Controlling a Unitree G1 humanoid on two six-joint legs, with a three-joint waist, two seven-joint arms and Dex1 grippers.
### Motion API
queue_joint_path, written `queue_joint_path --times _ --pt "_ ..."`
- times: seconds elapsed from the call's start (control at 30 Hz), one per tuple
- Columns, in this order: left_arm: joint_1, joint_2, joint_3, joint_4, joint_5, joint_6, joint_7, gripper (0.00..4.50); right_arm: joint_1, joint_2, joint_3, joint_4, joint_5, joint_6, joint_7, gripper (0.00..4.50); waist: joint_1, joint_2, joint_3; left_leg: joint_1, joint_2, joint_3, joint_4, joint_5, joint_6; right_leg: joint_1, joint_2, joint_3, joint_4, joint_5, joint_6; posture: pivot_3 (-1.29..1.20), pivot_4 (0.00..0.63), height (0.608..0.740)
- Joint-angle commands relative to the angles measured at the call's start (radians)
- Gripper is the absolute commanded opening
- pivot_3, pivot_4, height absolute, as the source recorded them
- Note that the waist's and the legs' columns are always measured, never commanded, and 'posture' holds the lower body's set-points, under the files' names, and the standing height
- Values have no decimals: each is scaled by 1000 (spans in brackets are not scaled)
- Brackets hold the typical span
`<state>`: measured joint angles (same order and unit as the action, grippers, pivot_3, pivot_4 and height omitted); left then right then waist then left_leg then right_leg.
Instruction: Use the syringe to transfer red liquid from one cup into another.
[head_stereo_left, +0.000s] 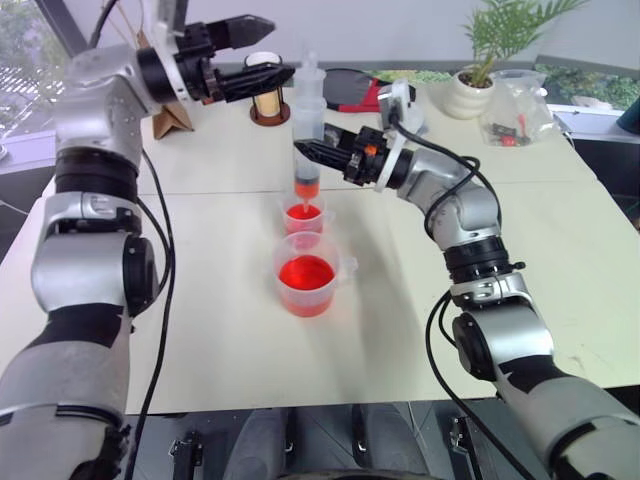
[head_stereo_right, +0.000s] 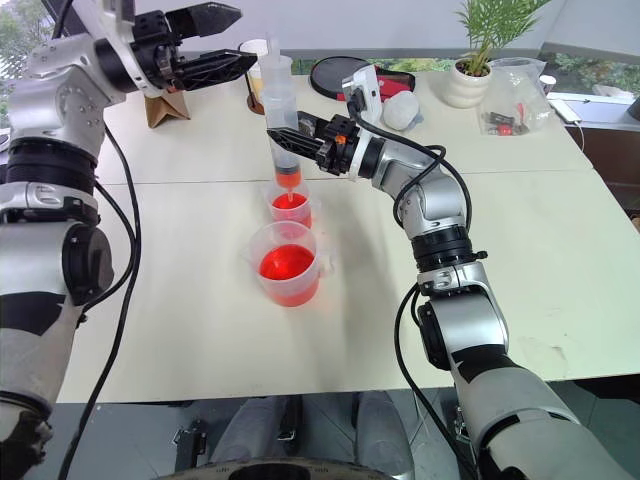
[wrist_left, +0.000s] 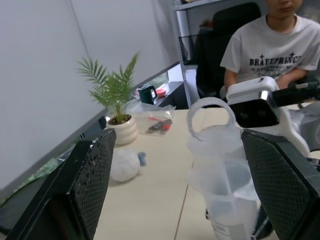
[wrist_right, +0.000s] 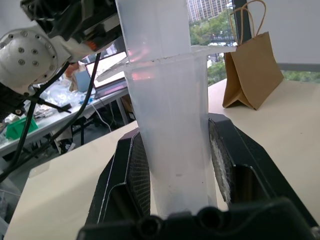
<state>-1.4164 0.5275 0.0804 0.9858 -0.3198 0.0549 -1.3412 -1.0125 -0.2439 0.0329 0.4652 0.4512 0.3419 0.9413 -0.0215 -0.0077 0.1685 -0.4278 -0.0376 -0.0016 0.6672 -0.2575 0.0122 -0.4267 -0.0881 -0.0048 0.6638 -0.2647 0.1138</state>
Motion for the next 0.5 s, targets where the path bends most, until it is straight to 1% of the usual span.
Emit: queue_joint_path --times 0.03,0.2,0.3,0.37,0.4,0.43,0.5 --pt "-56 -7 14 42 22 -64 11 4089 -11 11 -9 -68 3 -11 8 1377 0 0 0 0 0 0 0 0 0 0 0 0 0 0 0 0 150 740" --pt "-79 -30 19 100 48 -114 18 4089 13 12 -1 -110 -3 4 11 1377 1 0 0 0 0 0 0 0 0 0 0 0 0 0 0 0 150 740" --pt "-84 -52 20 119 62 -147 27 3330 29 15 9 -138 -10 12 17 1377 2 0 0 0 0 0 0 0 1 0 0 0 0 0 0 0 150 740" --pt "-85 -63 25 126 67 -164 30 2448 35 17 16 -144 -19 8 18 1377 3 0 0 0 0 0 0 0 1 0 0 0 0 0 0 0 150 740" --pt "-86 -67 28 128 68 -169 30 1884 36 19 17 -144 -22 7 18 1377 3 0 0 0 0 0 0 0 1 0 0 0 0 0 0 0 150 740" --pt "-88 -69 31 130 68 -169 28 1458 35 20 17 -143 -24 6 18 1377 2 0 0 0 0 0 0 0 1 0 0 0 0 0 0 0 150 740" --pt "-88 -73 36 123 62 -152 4 400 31 24 16 -133 -32 -2 17 1377 1 0 0 0 0 0 0 0 1 0 0 0 0 0 0 0 150 740"
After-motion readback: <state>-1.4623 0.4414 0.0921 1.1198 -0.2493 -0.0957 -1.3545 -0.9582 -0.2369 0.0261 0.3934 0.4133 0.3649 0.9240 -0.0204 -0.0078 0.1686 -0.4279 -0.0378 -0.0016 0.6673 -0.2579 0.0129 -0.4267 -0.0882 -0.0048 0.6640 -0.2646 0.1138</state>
